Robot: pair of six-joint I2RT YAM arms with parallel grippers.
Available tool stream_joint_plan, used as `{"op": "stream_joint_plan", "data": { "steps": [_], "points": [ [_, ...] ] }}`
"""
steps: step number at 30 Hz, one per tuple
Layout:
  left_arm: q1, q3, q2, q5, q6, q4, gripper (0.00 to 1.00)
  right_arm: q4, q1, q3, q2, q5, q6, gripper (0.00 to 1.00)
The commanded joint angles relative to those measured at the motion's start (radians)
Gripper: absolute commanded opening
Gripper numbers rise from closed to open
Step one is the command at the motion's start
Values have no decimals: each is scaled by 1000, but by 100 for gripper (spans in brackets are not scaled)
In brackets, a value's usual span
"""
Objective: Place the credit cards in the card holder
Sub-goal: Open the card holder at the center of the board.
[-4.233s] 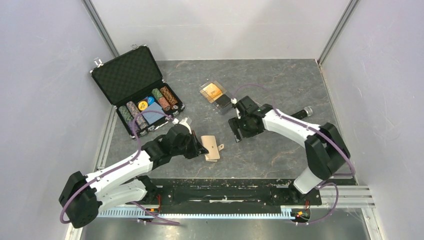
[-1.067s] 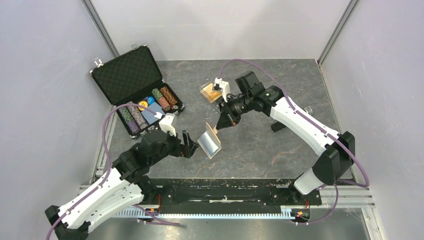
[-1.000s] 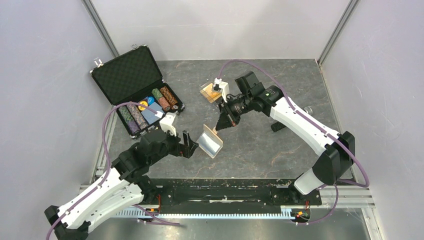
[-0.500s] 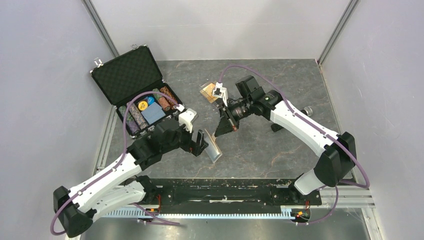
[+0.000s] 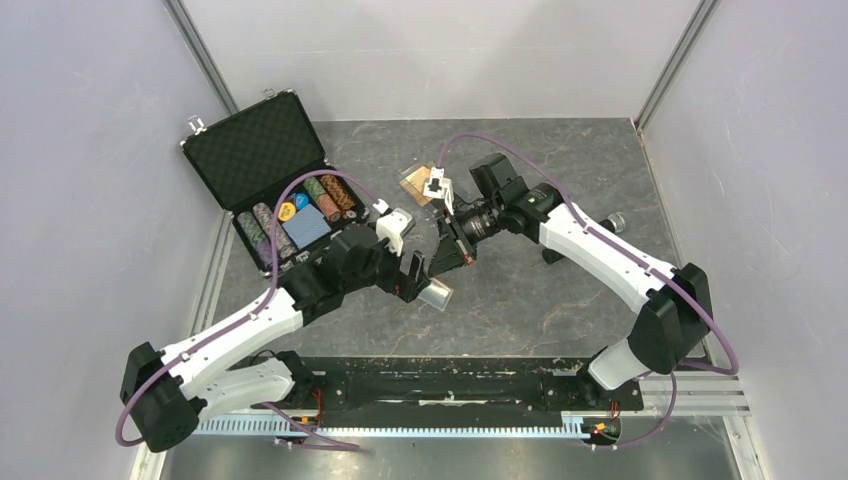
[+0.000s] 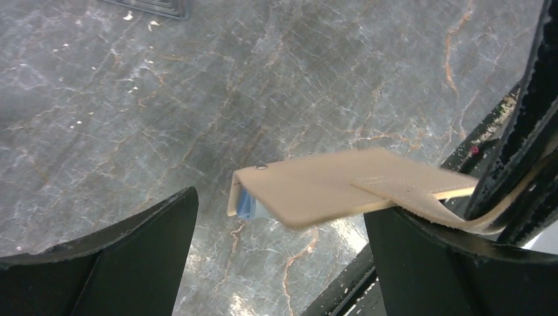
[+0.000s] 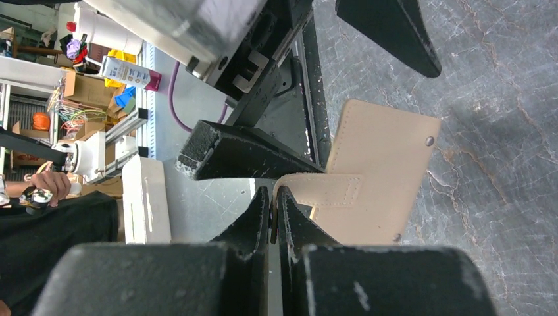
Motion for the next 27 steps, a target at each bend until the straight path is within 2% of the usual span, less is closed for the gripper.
{"op": "stream_joint_plan", "data": {
  "steps": [1, 8, 14, 22, 27],
  "points": [
    [-4, 51, -5, -82, 43, 61, 100, 28, 5, -11, -20, -48, 1, 0],
    [-4, 58, 24, 57, 72, 93, 97, 29, 6, -10, -9, -35, -6, 0],
    [-4, 61, 25, 67, 99, 42, 99, 27, 4, -11, 4, 13, -8, 0],
    [-3, 22, -123, 58, 314, -28, 100, 27, 4, -10, 3, 21, -7, 0],
    [-1, 29, -183, 147, 522, -102, 100, 26, 4, -34, -4, -17, -33, 0]
  ]
}}
